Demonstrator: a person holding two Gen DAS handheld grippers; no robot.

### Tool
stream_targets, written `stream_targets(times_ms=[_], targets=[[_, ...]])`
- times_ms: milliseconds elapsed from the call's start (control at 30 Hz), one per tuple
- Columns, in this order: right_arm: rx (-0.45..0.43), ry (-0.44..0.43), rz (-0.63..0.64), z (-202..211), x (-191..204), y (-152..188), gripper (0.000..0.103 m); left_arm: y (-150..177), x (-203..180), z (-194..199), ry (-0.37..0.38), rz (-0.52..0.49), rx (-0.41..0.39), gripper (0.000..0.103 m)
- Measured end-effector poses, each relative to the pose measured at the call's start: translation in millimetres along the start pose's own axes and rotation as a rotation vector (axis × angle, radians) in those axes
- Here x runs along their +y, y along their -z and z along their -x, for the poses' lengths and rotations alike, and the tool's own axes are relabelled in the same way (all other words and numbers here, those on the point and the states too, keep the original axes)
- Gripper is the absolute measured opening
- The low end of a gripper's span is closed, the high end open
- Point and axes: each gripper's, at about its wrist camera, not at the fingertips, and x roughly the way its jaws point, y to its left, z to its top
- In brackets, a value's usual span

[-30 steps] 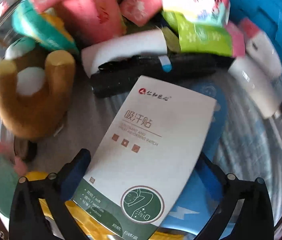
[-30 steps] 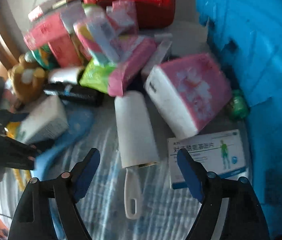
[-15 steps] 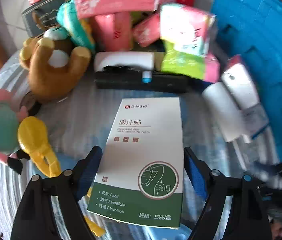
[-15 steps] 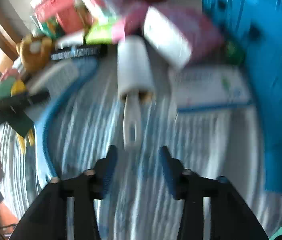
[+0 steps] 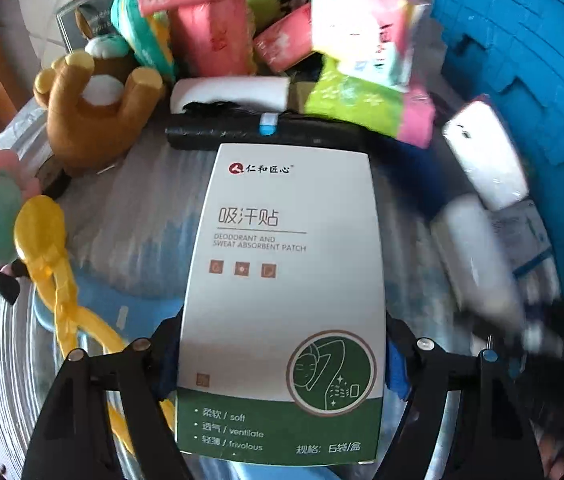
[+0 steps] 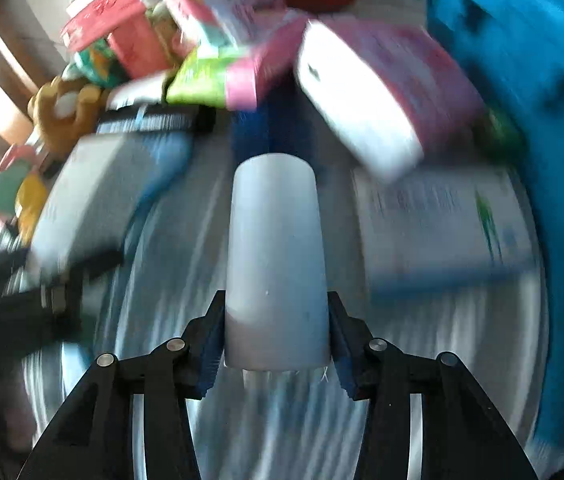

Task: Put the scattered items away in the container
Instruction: 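Grasp the white lint roller with the right tool while the left tool grasps the white-green box, then carry the lint roller and box over the blue crate and release both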

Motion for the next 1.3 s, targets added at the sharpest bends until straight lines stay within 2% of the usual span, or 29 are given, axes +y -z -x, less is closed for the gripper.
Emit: stream_targets(times_ms=[200,367,467,567,600,700,867,1033,1300], targets=[[0.028,-0.031,0.01,23.1,-7.8,61.0,0.046,30.3,-18.4,9.4,0.007,-0.01,0.018,0.076],[0.015,0.008,0.048,28.6,0.0,72.5,0.047,63.0,-34.1,22.8,-0.009,-0.084,0.011,0.076],[-0.045,0.034,0.035,40.1,6.6,68.8,0.053,78.8,-33.8,31.1,-0.01,-0.097,0.011,0.076],[-0.07,0.035,0.007,44.8,1.7,72.7,0.052,99.9,-33.0,43.5,-0.002,-0.094,0.012,0.076],[-0.064,0.057,-0.002,41.8,2.2,77.0,0.048,101.9,-37.5,42.3,0.007,-0.097,0.013,0.076],[-0.064,0.061,-0.058,50.3,-1.4,97.8,0.046,111.5,-50.1,44.1,0.013,-0.123,0.014,0.076],[-0.109,0.069,-0.08,74.8,12.5,123.6,0.046,121.4,-35.4,63.1,0.042,-0.113,0.01,0.076],[-0.174,0.054,-0.067,106.8,30.1,121.0,0.046,114.2,-25.1,84.6,0.017,-0.117,-0.057,0.076],[-0.325,0.047,0.037,179.9,79.3,101.4,0.046,95.7,0.3,150.4,-0.004,-0.065,-0.193,0.076]])
